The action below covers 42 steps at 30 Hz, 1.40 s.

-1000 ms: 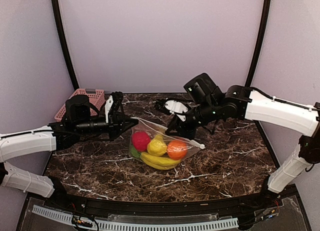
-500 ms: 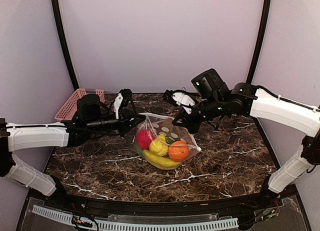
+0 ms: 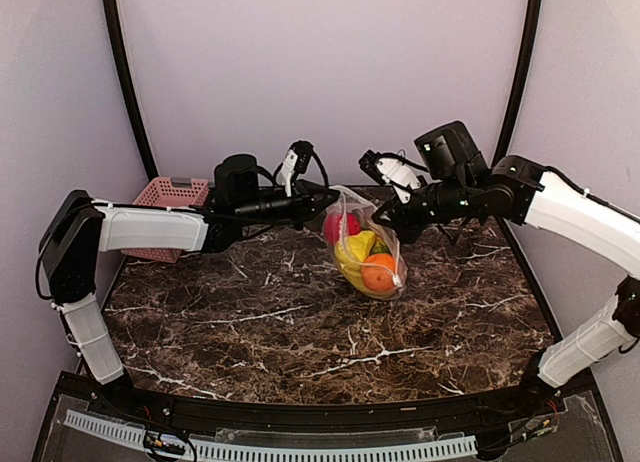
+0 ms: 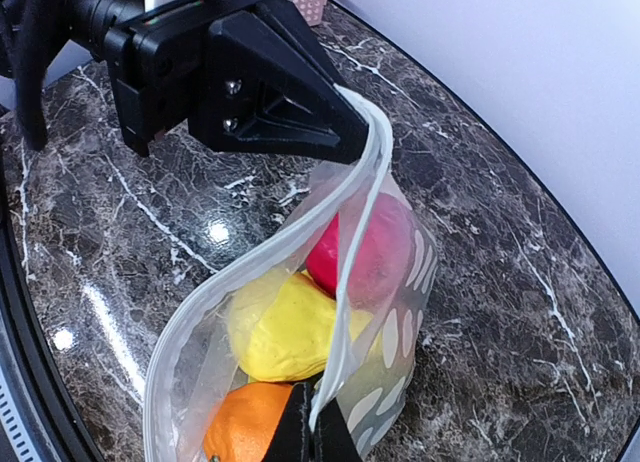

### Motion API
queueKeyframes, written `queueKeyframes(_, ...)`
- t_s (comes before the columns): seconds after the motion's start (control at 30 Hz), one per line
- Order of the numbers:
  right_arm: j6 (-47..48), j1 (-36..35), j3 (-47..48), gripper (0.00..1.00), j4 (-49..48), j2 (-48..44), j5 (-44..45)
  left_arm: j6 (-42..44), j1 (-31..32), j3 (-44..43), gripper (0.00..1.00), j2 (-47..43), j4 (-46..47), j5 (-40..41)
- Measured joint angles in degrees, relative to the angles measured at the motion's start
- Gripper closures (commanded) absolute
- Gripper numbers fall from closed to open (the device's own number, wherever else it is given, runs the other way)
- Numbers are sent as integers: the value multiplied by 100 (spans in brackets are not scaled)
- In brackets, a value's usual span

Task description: Open the zip-top bag and remove the fake food

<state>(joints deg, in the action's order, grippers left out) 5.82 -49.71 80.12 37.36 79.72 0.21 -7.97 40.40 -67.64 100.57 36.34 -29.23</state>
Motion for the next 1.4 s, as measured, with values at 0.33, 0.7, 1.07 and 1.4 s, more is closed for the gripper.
queueKeyframes(0.33, -407, 138, -444, 100, -428, 433, -341, -350, -61, 138, 95, 813, 243, 42)
queueKeyframes(0.7, -1010, 138, -710, 100, -1447, 828, -1416, -525, -243, 1978, 50, -1473, -426, 1408)
queueKeyframes(1.07, -1480, 107, -1062, 100, -2151, 1290, -2092, -92, 481, 3510, 43, -3217, -492, 1856)
queueKeyframes(1.4, -1751, 0, -1250, 100, -2518, 1499, -2321, 901, 1360, 3515, 40, -1921, -380, 2039)
